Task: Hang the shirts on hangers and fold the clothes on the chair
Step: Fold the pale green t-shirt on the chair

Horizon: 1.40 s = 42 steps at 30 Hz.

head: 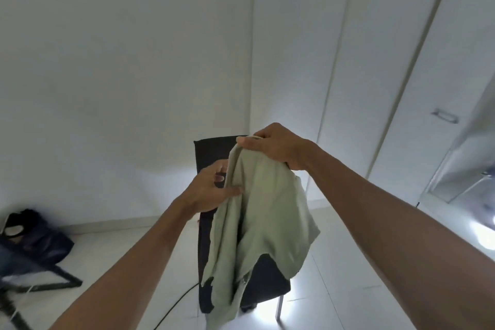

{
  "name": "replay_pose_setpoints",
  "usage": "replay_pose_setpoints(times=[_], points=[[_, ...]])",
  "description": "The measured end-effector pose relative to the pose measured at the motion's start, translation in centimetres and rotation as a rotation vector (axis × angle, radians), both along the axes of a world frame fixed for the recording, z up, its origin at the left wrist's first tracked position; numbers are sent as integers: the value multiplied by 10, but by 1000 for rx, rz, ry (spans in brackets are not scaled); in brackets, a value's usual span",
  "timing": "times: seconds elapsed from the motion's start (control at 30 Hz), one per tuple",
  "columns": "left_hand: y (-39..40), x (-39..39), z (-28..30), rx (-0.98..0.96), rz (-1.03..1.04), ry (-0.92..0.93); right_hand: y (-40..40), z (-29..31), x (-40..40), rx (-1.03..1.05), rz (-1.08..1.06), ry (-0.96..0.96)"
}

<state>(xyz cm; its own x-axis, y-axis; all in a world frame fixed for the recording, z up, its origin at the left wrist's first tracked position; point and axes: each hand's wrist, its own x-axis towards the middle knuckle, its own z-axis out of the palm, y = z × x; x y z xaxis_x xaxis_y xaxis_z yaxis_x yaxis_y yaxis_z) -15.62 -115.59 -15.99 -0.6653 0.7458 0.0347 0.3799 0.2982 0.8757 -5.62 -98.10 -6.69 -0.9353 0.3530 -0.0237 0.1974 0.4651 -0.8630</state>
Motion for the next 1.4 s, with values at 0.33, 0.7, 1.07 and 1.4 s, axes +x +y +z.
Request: replay_pose_setpoints(times=[0.33, 0.7, 1.07, 1.4], points=[[28, 47, -59, -91, 415, 207, 51, 69, 44, 248, -89, 64], [-2, 7, -8, 166, 722, 465, 130, 29, 65, 705, -229, 89], [-74, -40, 61, -22, 331, 767, 138, 0, 64, 582, -254, 194], [-118, -56, 12, -221, 429, 774, 108, -36, 53, 720, -75, 9]])
